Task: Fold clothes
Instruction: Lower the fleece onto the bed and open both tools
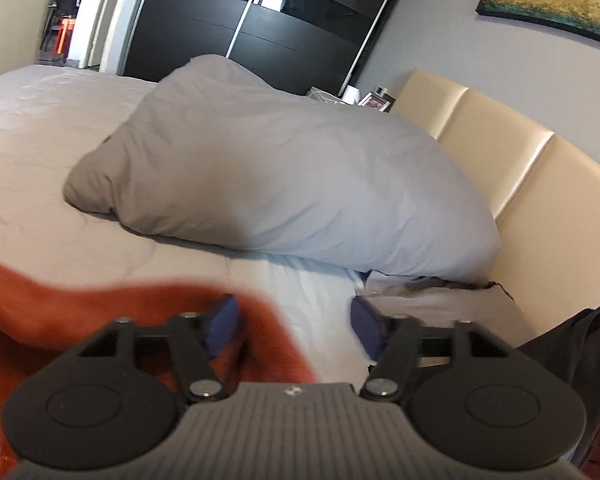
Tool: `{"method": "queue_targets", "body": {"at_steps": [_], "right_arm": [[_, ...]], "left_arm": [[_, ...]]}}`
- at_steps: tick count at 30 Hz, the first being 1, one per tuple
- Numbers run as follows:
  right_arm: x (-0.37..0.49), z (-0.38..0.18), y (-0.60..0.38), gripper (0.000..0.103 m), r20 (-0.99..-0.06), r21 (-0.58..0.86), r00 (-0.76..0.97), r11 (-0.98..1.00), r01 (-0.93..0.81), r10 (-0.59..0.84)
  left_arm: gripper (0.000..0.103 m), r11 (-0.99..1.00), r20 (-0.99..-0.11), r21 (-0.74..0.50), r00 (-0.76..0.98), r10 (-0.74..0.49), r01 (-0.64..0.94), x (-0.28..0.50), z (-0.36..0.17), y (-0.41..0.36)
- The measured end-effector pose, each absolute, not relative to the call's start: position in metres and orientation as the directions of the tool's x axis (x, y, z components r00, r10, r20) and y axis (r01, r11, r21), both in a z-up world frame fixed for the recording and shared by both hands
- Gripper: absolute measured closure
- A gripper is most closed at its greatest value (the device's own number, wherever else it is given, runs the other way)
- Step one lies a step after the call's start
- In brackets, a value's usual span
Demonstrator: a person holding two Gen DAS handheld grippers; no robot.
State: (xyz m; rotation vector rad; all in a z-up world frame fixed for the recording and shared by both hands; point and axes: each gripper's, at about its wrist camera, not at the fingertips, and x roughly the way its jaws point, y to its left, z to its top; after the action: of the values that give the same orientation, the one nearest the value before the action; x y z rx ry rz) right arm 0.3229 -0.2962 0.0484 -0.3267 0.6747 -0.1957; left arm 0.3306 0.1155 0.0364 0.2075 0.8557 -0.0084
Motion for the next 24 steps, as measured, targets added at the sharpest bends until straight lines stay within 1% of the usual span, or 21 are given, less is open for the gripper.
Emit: {"method": "queue_targets", "body": {"at_steps": [6, 11, 15, 19, 20, 21, 22, 23, 24], "right_arm": [[0.305, 0.017, -0.307, 0.036, -0.653, -0.318, 0.716, 0.948, 0.036, -0.246], [0.277, -0.015, -0.328, 0.036, -0.711, -0.281, 0.658, 0.958, 0.055, -0.247], [0.256, -0.032, -0.344, 0.036, -0.726, -0.265, 0.634, 0.959, 0.099, -0.266], [0.247, -0.044, -0.354, 0.036, -0.748, -0.222, 0.612, 0.966, 0.135, -0.257], [0.245, -0.047, -0.356, 0.036, -0.757, -0.219, 0.602, 0.967, 0.133, -0.254], [0.244, -0.051, -0.356, 0.036, -0.765, -0.221, 0.592, 0.967, 0.127, -0.253], [0.242, -0.053, -0.357, 0.036, -0.769, -0.226, 0.586, 0.966, 0.123, -0.254], [0.240, -0.056, -0.358, 0.036, -0.772, -0.229, 0.582, 0.966, 0.121, -0.256], [0.240, -0.057, -0.359, 0.036, -0.775, -0.230, 0.578, 0.966, 0.121, -0.257]], "left_arm": [[0.045, 0.966, -0.785, 0.166, 0.620, 0.006, 0.200, 0.296, 0.005, 0.123], [0.041, 0.895, -0.815, 0.219, 0.578, -0.051, 0.388, 0.238, -0.036, 0.112], [0.039, 0.843, -0.843, 0.259, 0.537, -0.041, 0.472, 0.214, -0.072, 0.095], [0.039, 0.821, -0.861, 0.286, 0.509, -0.006, 0.493, 0.212, -0.098, 0.082], [0.041, 0.828, -0.861, 0.283, 0.508, -0.003, 0.484, 0.215, -0.098, 0.082], [0.061, 0.842, -0.863, 0.268, 0.506, -0.007, 0.469, 0.219, -0.096, 0.084], [0.078, 0.856, -0.863, 0.253, 0.505, -0.011, 0.450, 0.223, -0.091, 0.087], [0.082, 0.872, -0.862, 0.238, 0.507, -0.015, 0.429, 0.228, -0.084, 0.092], [0.090, 0.886, -0.860, 0.222, 0.509, -0.019, 0.407, 0.233, -0.077, 0.096]]}}
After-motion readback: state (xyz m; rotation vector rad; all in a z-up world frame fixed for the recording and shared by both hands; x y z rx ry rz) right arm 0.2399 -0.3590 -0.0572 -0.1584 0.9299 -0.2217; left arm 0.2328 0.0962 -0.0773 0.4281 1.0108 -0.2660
